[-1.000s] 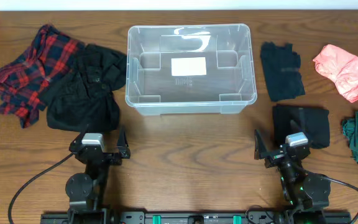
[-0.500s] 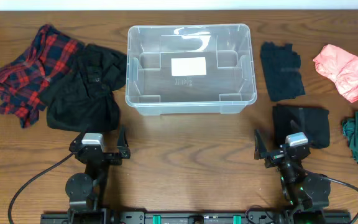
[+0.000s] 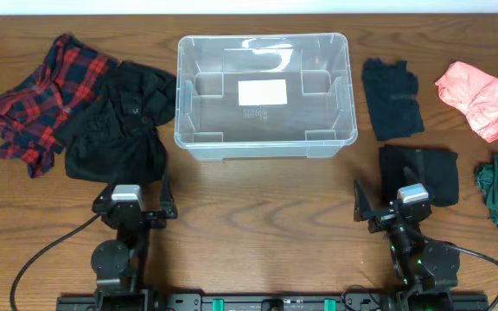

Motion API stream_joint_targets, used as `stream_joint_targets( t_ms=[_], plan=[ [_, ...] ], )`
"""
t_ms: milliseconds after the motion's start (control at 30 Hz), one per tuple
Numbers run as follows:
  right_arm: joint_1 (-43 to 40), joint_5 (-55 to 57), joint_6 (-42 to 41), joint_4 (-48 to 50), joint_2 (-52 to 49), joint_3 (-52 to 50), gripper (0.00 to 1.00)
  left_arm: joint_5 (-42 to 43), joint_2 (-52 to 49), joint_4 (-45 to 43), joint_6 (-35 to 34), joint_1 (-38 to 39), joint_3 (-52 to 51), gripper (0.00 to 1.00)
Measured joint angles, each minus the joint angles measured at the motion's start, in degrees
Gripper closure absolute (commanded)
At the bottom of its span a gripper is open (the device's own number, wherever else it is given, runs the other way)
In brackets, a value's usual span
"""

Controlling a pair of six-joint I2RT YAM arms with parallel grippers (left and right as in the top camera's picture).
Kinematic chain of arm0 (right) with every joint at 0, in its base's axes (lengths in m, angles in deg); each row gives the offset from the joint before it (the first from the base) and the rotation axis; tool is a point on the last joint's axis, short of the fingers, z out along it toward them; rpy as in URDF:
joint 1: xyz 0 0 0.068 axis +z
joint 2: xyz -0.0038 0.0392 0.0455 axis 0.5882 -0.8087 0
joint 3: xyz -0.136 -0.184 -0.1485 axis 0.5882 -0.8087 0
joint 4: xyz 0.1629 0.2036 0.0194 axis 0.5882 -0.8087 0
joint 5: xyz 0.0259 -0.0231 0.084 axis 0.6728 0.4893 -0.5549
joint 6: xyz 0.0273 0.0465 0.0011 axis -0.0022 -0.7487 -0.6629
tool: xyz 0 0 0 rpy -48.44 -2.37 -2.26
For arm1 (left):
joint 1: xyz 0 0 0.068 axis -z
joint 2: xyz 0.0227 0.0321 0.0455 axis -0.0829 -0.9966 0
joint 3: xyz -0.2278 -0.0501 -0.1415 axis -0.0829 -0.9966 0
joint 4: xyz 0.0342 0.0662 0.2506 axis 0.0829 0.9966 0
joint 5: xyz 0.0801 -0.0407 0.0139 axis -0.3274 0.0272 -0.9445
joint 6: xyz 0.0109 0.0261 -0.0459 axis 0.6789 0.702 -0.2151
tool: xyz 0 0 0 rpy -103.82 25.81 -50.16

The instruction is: Pack container

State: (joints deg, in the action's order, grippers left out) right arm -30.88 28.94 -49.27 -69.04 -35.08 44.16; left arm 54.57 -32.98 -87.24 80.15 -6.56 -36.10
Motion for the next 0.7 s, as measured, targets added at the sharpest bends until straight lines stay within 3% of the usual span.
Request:
stream_joint_targets(
  t_ms=[467,700],
  plan=[
    [0.0,0.11,0.0,0.02,0.0,0.0,0.01,0.17,-0.02,0.85,-0.46,0.0,0.48,0.02],
    [0.0,0.13,0.0,-0.04,0.0,-0.02,0.01,0.7,-8.68,10.25,-0.83,0.0,11.43,0.02]
  ],
)
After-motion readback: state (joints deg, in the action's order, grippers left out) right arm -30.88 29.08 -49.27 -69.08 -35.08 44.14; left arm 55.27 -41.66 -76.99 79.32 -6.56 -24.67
